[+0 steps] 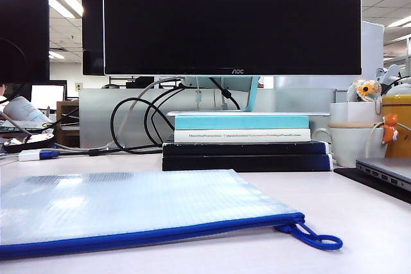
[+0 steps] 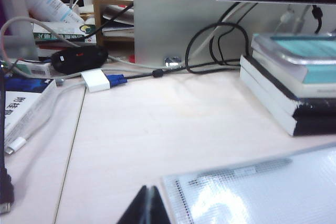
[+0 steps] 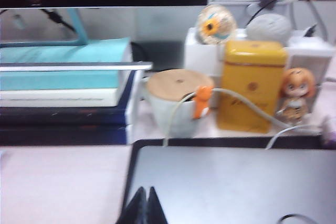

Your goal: Pick up the transparent plastic file bag with a blue zipper and close its zipper.

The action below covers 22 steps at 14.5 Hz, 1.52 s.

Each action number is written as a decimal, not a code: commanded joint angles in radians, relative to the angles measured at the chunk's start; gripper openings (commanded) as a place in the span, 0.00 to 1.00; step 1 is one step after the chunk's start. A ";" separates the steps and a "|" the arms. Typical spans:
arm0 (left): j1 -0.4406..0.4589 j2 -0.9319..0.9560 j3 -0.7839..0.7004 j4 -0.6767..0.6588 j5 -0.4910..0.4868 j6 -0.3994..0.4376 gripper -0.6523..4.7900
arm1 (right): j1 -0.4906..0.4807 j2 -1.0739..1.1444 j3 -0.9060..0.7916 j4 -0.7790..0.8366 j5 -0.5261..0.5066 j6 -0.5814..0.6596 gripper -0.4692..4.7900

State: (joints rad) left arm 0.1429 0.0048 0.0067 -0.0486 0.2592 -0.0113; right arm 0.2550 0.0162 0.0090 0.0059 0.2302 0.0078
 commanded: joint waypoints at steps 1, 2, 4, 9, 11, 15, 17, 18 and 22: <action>0.003 -0.004 0.004 0.047 0.013 0.026 0.11 | -0.087 -0.014 -0.002 0.036 -0.064 -0.020 0.09; 0.005 -0.004 0.004 0.039 0.014 0.031 0.11 | -0.147 -0.014 -0.002 0.034 -0.164 -0.020 0.09; 0.005 -0.004 0.004 0.018 0.009 0.041 0.11 | -0.210 -0.014 -0.002 0.017 -0.210 -0.019 0.09; 0.005 -0.004 0.004 -0.076 0.146 0.138 0.17 | -0.215 -0.014 -0.002 -0.140 -0.185 0.045 0.09; 0.006 -0.004 0.004 -0.101 0.093 0.131 0.17 | -0.216 -0.014 -0.002 -0.142 -0.180 0.045 0.09; 0.007 -0.004 0.004 -0.097 0.083 0.134 0.17 | -0.215 -0.014 -0.001 -0.135 -0.180 0.045 0.09; 0.007 -0.004 0.004 -0.087 0.085 0.126 0.17 | -0.215 -0.014 -0.001 -0.136 -0.180 0.044 0.09; 0.006 -0.004 0.004 -0.087 0.085 0.128 0.17 | -0.215 -0.014 -0.001 -0.136 -0.180 0.044 0.09; 0.007 -0.004 0.004 -0.087 0.082 0.128 0.17 | -0.216 -0.014 -0.001 -0.136 -0.180 0.044 0.09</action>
State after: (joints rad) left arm 0.1486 0.0048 0.0093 -0.1352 0.3374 0.1158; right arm 0.0399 0.0032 0.0090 -0.1478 0.0494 0.0479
